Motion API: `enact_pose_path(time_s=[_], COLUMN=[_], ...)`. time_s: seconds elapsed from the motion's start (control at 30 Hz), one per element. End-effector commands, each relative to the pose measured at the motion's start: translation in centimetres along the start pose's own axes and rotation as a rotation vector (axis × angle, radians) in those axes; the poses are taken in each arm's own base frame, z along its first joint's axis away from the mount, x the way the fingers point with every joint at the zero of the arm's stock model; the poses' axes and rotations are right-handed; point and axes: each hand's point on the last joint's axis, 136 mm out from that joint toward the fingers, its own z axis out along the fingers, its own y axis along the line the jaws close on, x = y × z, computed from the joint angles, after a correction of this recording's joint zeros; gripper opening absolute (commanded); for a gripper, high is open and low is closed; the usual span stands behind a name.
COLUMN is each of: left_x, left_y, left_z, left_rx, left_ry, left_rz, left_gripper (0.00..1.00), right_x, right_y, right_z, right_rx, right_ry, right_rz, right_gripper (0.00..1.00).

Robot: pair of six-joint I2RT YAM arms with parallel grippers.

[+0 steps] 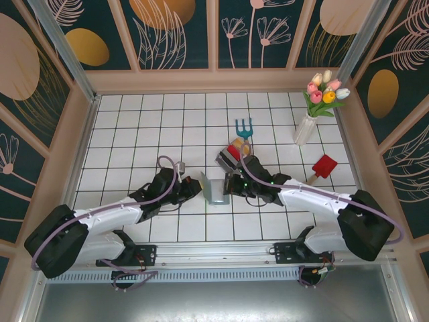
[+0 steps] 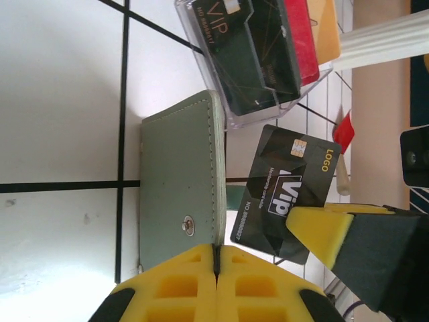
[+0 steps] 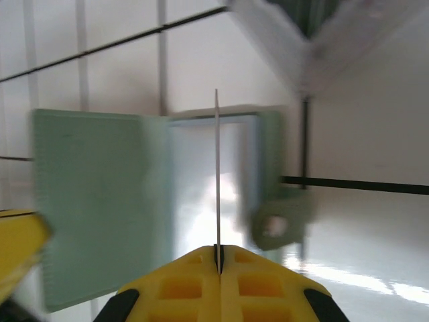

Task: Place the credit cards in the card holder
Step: Open the card holder at the center of the table, then flip over the card slot in the card holder.

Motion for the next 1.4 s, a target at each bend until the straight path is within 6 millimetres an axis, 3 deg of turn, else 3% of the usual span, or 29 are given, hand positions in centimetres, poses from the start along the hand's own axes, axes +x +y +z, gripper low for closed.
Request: enact_pose_path(time_s=[0.0,0.3,0.57,0.87,1.13,1.37], left_x=[0.0,1.1,0.8,1.3,1.6,1.7], left_y=[1.1,4.0,5.8,6.4,6.2,6.7], left_z=[-0.1,0.7,0.3,0.8,1.1,1.0], left_rx=[-0.068,-0.185,-0.286,-0.284,-0.263,-0.282], left_ry=[0.011,0.077,0.071,0.09,0.1,0.102], left_rz=[0.072,0.143,0.19,0.18,0.17,0.168], left_gripper=[0.0,0.0,0.0,0.0,0.0,0.0], right_x=[-0.8,0.0,0.4,-1.0,1.0,-0.1], right_y=[-1.2,-1.3,-1.6,-2.0,-3.7,-3.4], right_z=[-0.5,0.8,1.7,-0.8,0.8,-0.3], right_rx=[0.063,0.012,0.01,0.043,0.086,0.113], right_ry=[-0.05,-0.001,0.019,-0.053,0.027,-0.011], right_rz=[-0.062,-0.063,-0.061,-0.072,-0.075,-0.09], right_gripper=[0.0,0.0,0.0,0.0,0.0,0.0])
